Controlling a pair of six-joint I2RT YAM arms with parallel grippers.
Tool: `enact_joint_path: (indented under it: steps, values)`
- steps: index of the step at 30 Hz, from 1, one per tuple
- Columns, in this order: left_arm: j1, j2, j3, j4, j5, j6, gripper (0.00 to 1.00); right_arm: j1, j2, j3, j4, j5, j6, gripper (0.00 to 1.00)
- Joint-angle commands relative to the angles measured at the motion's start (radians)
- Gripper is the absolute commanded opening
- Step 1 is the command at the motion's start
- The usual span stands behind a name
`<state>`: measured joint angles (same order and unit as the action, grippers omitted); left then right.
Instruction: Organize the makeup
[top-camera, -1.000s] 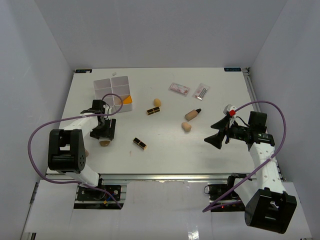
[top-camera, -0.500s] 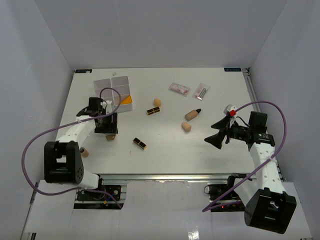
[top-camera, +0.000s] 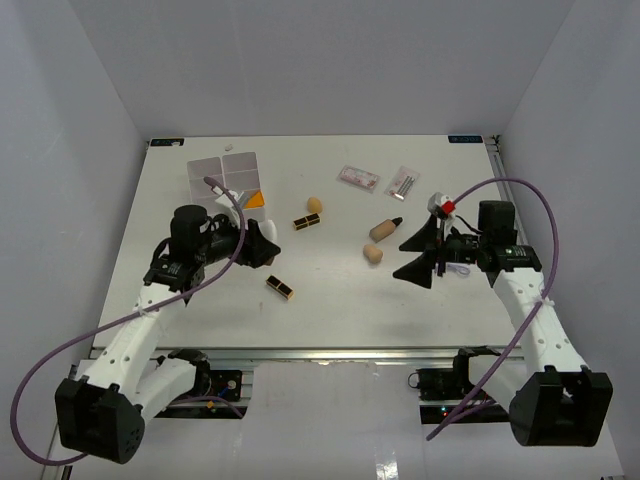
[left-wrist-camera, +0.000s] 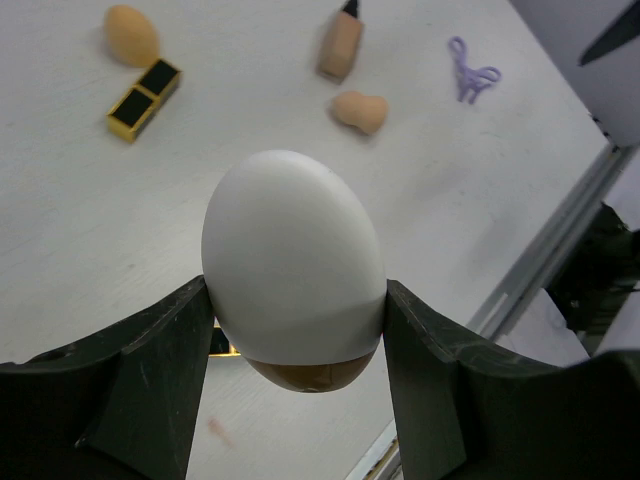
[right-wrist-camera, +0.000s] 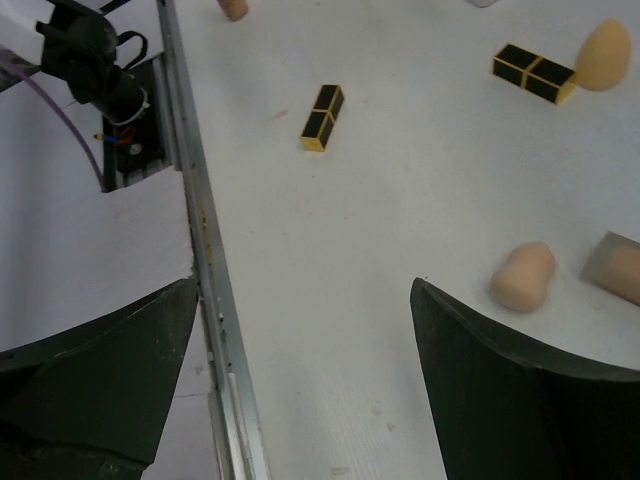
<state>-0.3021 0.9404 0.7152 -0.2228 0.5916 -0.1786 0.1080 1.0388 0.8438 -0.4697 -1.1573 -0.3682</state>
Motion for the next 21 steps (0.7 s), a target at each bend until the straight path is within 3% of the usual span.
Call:
enact_joint_path:
  steps: [1,4,10,21]
  values:
    - [-0.194,-0.037,-0.059,0.255,0.01,-0.063,0.0,0.202,0.079,0.12,0.235,0.237,0.516,0.95]
    - [-0.336,0.014,-0.05,0.279,-0.088,-0.031,0.0,0.281,0.176,0.216,0.244,0.381,0.646,0.96]
    - [-0.5,0.138,0.0,0.274,-0.28,0.056,0.0,0.325,0.278,0.247,0.246,0.397,0.754,0.95]
    - [-0.586,0.304,0.11,0.277,-0.424,0.125,0.0,0.348,0.233,0.146,0.252,0.461,0.78,0.87]
